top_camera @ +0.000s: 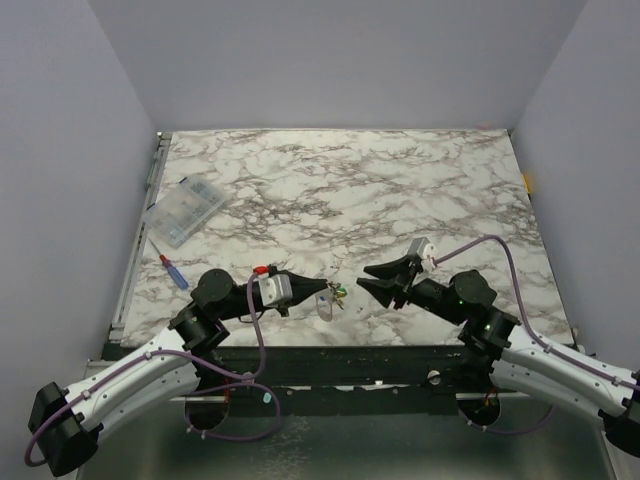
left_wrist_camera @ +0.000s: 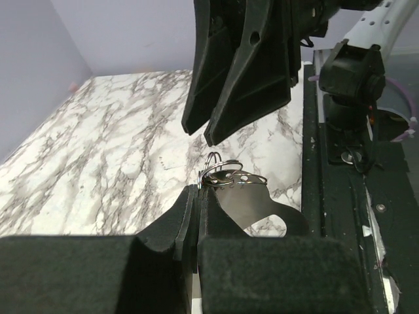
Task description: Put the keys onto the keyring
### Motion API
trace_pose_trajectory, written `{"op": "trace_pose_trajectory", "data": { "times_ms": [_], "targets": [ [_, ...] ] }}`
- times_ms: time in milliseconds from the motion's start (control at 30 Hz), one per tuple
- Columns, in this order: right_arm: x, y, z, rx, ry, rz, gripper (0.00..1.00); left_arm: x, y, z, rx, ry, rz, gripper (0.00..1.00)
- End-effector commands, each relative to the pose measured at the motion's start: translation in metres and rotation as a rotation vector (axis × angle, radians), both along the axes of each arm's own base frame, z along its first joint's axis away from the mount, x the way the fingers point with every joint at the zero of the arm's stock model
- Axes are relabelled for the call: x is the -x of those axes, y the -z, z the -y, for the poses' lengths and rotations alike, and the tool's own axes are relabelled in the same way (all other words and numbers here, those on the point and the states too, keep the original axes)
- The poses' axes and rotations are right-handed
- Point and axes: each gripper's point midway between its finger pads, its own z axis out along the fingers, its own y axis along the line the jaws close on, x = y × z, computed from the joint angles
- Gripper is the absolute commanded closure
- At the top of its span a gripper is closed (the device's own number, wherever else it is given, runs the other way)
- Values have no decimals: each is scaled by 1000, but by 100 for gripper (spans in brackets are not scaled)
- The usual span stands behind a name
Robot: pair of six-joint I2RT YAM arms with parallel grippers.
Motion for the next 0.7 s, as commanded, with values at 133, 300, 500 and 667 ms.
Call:
{"op": "trace_pose_trajectory", "data": {
  "times_ms": [133, 300, 500, 667],
  "targets": [
    [27, -30, -31, 26, -250, 91, 63, 27, -6, 4, 16, 148, 56, 100],
    [40, -20, -48, 49, -378, 44, 63, 28, -6, 5, 16, 157, 50, 100],
    [51, -12, -51, 68, -446, 21, 62, 26, -5, 6, 16, 147, 42, 100],
    [52, -15, -52, 55, -456, 30, 61, 26, -5, 7, 17, 150, 35, 100]
  ]
}}
